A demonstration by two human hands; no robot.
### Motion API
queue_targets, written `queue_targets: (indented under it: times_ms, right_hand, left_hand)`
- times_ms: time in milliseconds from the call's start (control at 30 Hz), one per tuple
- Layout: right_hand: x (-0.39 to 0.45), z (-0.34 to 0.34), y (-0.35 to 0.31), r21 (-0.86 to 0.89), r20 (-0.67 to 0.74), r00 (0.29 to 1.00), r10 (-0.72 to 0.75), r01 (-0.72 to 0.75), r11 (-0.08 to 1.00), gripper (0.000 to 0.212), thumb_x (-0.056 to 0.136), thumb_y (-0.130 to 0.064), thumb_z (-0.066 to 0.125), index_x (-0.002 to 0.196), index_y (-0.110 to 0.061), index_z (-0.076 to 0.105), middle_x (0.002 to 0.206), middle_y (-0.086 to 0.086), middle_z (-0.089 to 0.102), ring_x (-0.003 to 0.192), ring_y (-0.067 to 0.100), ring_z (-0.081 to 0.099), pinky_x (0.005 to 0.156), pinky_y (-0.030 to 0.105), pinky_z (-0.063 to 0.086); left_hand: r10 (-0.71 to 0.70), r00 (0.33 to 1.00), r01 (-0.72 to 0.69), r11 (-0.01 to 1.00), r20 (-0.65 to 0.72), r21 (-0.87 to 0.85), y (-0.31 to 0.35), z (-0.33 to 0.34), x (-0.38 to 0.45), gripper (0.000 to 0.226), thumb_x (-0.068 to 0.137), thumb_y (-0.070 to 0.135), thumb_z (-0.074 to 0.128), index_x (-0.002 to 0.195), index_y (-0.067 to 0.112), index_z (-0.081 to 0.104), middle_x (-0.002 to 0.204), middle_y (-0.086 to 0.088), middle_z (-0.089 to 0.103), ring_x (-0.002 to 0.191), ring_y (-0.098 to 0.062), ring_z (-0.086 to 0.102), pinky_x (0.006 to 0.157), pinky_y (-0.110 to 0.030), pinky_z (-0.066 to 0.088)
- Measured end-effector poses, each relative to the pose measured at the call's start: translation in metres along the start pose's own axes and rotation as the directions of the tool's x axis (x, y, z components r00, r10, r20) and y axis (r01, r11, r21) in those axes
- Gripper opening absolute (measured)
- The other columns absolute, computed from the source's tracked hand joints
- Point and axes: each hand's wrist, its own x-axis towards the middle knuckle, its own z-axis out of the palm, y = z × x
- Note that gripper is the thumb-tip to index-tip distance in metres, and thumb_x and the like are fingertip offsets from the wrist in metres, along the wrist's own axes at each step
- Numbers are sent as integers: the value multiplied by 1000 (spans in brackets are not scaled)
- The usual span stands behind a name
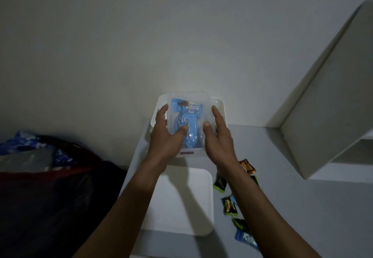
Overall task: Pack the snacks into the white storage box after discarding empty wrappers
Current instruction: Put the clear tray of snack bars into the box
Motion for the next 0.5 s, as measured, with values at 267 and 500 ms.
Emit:
queue_targets:
  times_ms: [267, 500]
  right_hand:
    - [117, 51, 3, 57, 9, 996, 85, -86, 995, 51, 104, -33, 41, 151, -40, 26, 142, -5, 49, 109, 8, 59, 89, 29, 55]
    - [177, 88, 58, -19, 90, 966, 242, -241, 970, 56, 102, -28, 47, 152, -33, 23, 138, -4, 50, 97, 5, 61, 79, 24, 57]
  left_hand:
    - [-89, 992, 85, 995, 85, 46, 2, -8, 137, 68, 92, 15, 65, 146, 35, 30, 129, 0, 52, 100, -12, 60, 69, -24, 58]
    - [-273, 954, 254, 956, 128, 146, -64, -6, 220, 70, 86, 8, 71, 140, 29, 31, 127, -15, 59, 98, -25, 68, 73, -38, 62]
